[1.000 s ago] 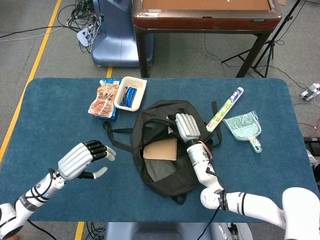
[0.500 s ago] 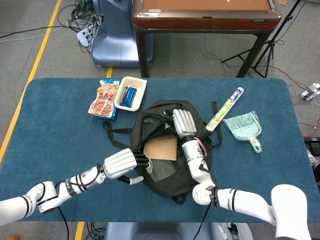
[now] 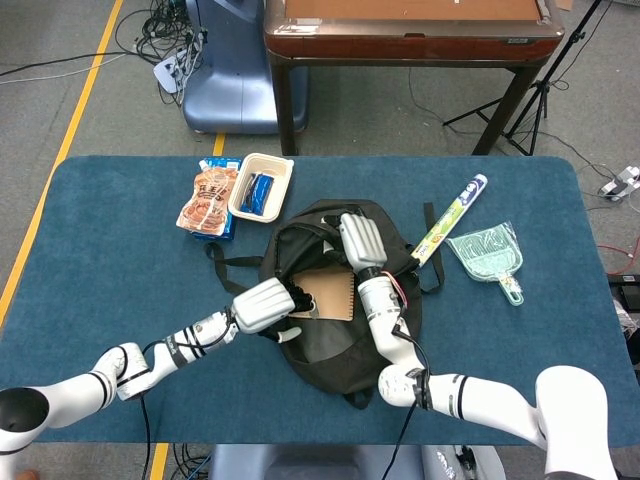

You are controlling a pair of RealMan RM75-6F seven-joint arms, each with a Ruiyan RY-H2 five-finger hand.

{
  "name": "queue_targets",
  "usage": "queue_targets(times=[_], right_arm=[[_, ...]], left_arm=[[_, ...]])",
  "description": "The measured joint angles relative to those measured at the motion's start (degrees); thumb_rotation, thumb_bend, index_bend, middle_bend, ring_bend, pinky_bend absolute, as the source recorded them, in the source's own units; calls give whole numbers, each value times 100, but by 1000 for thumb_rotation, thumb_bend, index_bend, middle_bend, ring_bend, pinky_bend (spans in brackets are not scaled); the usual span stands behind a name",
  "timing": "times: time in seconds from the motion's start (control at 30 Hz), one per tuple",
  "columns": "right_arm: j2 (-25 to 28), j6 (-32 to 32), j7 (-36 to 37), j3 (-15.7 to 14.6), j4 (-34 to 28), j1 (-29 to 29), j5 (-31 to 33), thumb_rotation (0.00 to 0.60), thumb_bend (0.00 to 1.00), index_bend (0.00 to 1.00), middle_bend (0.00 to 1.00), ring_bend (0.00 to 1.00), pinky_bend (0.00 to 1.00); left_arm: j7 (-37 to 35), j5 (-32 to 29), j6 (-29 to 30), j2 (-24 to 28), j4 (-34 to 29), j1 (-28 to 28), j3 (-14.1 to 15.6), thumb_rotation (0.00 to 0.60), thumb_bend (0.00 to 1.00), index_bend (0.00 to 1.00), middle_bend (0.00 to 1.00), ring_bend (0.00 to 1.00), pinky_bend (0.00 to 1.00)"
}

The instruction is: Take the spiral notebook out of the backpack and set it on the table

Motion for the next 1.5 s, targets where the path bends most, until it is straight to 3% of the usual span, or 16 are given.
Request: queue_targets(times=[0.13,0.27,0.6,0.8,1.07,1.17,1.5], right_arm=[[-12,4,7,-13,-3,12,37,600,809,716,583,376,150],[-34,29,3,-30,10,17,86,600,809,716,582,376,150],[-27,69,11,-130,-30,-17,52,600,809,716,582,376,150],[-25,48,79,-162,-37,-38,18,600,809,716,582,376,150],[-9,53,117,-144,-75,-40,8,600,809,716,582,376,150],[9,61,123,-154,-114,-55,4,600,809,716,582,376,150],[58,28,190,-189,-174,-95,-19,600,809,716,582,376,150]], left_arm=[[23,-75,-14,-247,474,-46,106,600,353,327,347,351,361],[142,-78,-34,-518,1052,-84,284,600,336,268,272,281,316],[535,-415,-308,-1043,1992,-66,481,600,297,245,250,269,288],[547,-573,-316,-914,1668,-44,482,600,293,257,247,270,287],[774,-825,-280,-635,277,-134,264,600,290,278,247,271,288],[1038,-1015,-457,-632,16,-231,118,600,289,278,247,271,288],[1536,-1543,-1127,-1095,870,-460,-142,600,289,261,247,264,292]])
